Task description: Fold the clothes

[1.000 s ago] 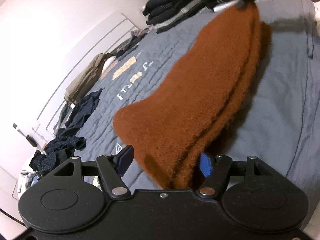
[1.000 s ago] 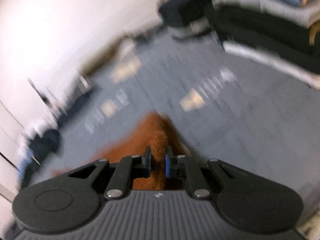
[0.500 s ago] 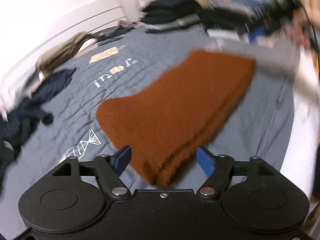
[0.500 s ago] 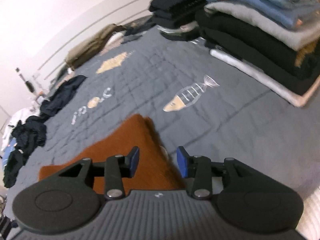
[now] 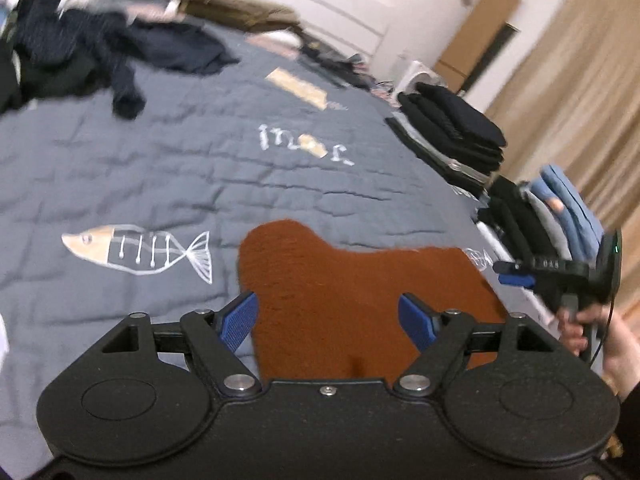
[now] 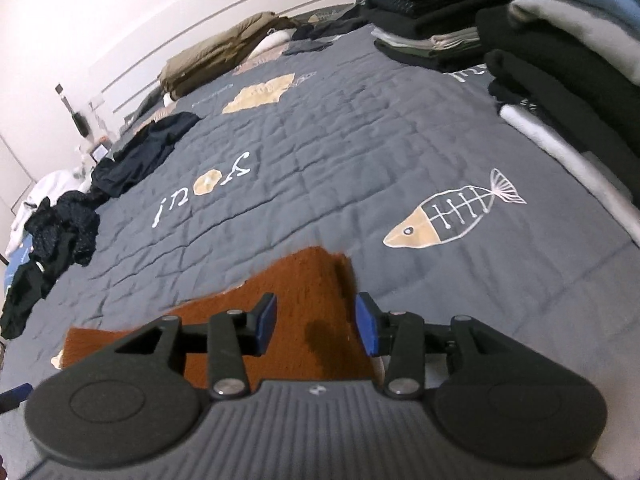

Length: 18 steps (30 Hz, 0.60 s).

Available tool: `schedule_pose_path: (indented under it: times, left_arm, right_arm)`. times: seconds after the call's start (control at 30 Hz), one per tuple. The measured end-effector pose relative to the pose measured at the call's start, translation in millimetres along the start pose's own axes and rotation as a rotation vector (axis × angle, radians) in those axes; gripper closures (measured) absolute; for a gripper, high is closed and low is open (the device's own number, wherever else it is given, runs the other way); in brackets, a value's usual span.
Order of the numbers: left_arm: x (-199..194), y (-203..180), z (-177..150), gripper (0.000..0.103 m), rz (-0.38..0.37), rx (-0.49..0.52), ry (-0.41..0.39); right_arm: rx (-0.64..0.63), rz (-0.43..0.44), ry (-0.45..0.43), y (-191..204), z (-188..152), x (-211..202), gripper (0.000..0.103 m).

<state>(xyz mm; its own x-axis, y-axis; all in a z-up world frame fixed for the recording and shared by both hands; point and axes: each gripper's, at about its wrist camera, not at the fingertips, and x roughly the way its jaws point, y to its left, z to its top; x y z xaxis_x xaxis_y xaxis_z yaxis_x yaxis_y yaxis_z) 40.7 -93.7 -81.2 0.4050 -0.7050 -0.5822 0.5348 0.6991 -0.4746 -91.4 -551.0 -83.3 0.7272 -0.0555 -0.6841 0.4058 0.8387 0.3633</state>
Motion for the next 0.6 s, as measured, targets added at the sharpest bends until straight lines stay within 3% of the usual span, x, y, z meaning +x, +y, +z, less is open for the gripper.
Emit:
schedule_pose_path:
  times: [0.4,0.47,0.6]
  left_arm:
    - [62.0,43.4,10.7,0.027,-0.058,-0.110,0.117]
    - [68.3,48.5,8.4,0.029,-0.085,-0.131,0.140]
    - [71.1,46.5,3.2,0.042,-0.110,-0.117,0.137]
  right_arm:
    - [0.031,0.043,0.049,-5.8,-4.6,42.3,0.062]
    - [0.029,0.058,0.061,-3.3,-6.6,46.4,0.087]
    - [0.041,0.086,0.053,1.4,-3.0,42.6,0.092]
